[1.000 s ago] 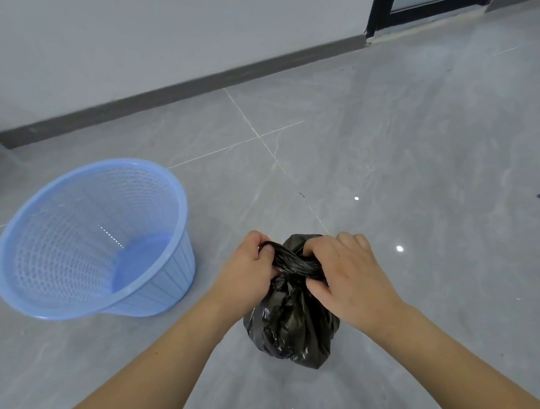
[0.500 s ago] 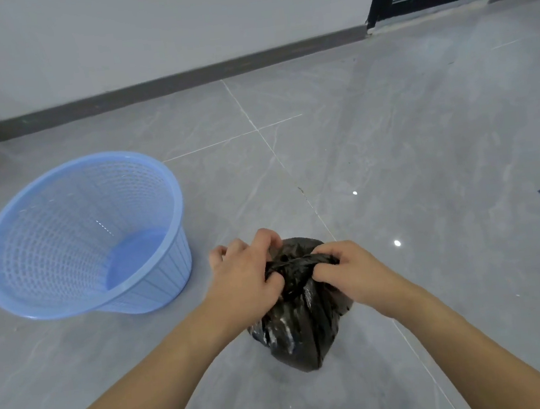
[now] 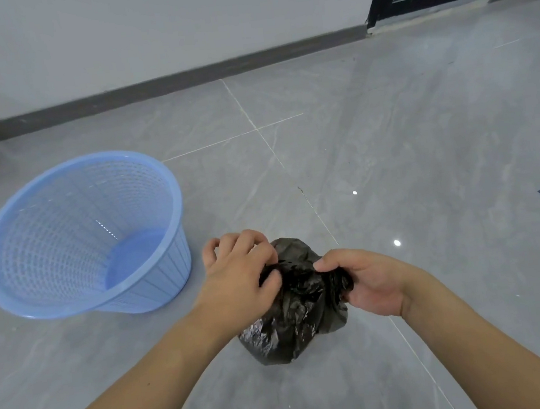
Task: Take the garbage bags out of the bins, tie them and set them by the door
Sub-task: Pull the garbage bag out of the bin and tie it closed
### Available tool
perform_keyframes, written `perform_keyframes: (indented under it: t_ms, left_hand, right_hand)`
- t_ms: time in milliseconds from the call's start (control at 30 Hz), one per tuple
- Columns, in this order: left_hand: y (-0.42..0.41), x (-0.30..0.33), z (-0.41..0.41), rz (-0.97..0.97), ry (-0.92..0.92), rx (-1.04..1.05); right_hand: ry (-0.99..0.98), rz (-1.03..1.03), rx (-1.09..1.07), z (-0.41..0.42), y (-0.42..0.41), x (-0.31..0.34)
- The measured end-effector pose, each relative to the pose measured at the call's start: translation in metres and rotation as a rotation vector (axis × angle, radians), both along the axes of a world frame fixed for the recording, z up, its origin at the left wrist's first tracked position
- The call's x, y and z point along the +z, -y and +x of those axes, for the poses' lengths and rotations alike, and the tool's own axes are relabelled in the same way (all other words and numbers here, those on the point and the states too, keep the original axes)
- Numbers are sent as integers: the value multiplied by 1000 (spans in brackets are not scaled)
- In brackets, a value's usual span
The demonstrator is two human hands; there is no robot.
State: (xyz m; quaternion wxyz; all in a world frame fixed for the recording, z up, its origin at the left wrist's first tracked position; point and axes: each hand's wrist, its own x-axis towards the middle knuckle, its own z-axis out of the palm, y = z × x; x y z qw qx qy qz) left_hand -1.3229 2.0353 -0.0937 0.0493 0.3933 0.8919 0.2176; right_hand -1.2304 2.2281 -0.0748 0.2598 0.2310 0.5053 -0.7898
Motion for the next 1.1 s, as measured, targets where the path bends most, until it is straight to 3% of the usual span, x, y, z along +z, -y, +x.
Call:
perform_keyframes:
  t_ms: [167,333,500,733,833,900,1000,1100]
  left_hand:
    - [-7,4,6,-2,-192,24]
    - [9,9,15,102,63,-73]
    - [11,4,23,177,392,67]
    - [1,6,29,136,437,107]
    - [-6,9,19,181,715,298]
    - [-8,14,6,214,928,468]
    - [2,31,9,605,1163,635]
    - [12,39,6,822,1404,617]
  right_hand:
    - [79,55,49,-3,6,-1]
    - [44,142,-7,-4,4,3]
    - [12,316,-108,-4,9,2]
    - [66,461,-159,-5,16,-1]
    - [32,551,-156,-4,16,2]
    - [-79,746,-185,-3,15,-1]
    - [-235,1138,-210,0,12,-12]
    - [-306,1347,-213,1,11,-16]
